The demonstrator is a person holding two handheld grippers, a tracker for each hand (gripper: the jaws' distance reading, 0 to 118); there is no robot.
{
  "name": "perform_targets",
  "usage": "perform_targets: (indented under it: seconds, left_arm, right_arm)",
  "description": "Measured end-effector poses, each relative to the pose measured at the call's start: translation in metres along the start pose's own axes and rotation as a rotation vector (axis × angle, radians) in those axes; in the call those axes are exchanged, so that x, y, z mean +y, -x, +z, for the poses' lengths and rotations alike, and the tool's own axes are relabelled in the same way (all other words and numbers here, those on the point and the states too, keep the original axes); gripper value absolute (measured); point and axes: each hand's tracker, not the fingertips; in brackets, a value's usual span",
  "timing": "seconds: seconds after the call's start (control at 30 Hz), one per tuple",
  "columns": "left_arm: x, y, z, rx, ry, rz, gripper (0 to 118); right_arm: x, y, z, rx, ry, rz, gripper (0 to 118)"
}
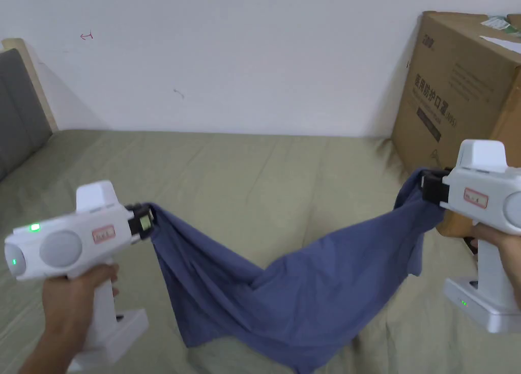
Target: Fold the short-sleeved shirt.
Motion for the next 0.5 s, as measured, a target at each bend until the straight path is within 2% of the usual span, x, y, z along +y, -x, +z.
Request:
perform_targets:
  seconds: [0.27, 0.5]
  left_arm:
    - [0.124, -0.013, -0.013, 0.092, -0.142, -0.08, 1]
    - [0.184, 0.001, -0.038, 0.176, -0.211, -0.122, 1]
  right_arm:
    - [0.074, -0.001, -0.011, -0.065, -0.14, 0.03, 5]
    - [0.109, -0.009, -0.044, -0.09, -0.2, 0.017, 5]
